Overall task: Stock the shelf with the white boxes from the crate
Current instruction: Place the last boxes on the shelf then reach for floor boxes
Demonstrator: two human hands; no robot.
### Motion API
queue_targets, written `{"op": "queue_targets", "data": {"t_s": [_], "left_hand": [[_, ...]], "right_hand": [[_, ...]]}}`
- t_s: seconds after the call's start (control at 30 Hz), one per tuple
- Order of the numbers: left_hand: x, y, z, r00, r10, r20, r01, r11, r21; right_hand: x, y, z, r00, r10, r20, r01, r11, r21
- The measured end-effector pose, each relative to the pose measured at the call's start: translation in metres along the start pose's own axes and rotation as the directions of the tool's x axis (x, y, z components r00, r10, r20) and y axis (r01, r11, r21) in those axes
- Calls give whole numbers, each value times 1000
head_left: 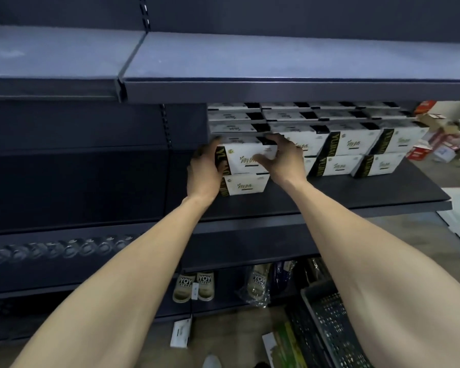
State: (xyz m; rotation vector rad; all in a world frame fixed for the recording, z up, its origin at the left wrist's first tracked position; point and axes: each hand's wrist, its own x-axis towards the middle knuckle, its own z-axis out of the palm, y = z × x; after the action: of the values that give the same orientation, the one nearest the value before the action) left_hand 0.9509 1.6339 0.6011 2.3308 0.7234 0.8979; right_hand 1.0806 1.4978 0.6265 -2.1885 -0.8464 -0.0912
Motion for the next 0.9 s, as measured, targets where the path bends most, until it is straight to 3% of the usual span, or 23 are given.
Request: {"op": "queue_targets", "data": {"t_s": [0.37, 0.67, 0.77, 0.9], "left_hand": [[5, -19, 20, 998, 62, -25, -64, 994, -85], [-2, -13, 22, 999, -5, -34, 1, 993, -122], [-8, -1, 18, 1000, -10, -26, 9, 999, -52], [-17, 21, 10, 998, 39, -51, -27, 976, 217]], "right_hand": [[17, 27, 12, 996, -90, 13, 90, 995, -29], [16, 32, 8, 992, -114, 53, 118, 990, -79], [13, 33, -2, 991, -110, 79, 121, 982, -142], [7, 34, -16, 989, -121, 91, 135, 976, -169]]}}
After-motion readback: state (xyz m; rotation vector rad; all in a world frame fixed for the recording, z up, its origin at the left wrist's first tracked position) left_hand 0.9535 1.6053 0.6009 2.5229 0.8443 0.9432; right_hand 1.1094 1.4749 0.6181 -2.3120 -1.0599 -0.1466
